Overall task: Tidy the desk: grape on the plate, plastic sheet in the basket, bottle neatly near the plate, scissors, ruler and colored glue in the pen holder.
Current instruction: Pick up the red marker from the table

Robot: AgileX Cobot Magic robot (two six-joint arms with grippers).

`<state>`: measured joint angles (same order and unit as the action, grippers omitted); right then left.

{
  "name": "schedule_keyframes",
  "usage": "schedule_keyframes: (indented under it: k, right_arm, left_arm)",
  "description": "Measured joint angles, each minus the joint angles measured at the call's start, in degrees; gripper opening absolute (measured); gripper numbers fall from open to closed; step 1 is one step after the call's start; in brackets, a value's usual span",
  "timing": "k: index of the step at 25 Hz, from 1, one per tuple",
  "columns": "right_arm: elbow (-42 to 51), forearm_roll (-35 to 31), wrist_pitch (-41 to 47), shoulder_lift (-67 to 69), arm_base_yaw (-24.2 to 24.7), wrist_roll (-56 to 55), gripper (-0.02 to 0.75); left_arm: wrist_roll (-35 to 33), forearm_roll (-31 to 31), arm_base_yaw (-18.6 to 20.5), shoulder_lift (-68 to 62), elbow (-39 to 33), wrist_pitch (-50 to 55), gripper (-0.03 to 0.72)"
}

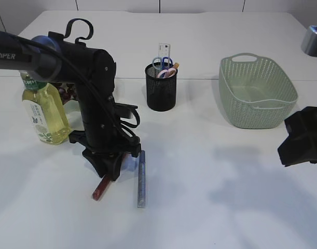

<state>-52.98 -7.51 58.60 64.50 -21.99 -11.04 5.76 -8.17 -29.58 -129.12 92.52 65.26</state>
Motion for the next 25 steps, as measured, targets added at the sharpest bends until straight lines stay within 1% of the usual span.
schedule_keyframes:
  k: [4, 25]
  right_arm:
    - [0.0, 0.0, 0.0, 0.0, 0.0, 0.0, 0.364]
    - [0.0, 0.0, -0.1, 0.0, 0.0, 0.0, 0.364]
  left_arm:
    - [0.0, 0.0, 0.0, -0.2, 0.0, 0.0, 0.206]
    - [0.0, 0.0, 0.0, -0.7, 0.0, -0.8, 0.179]
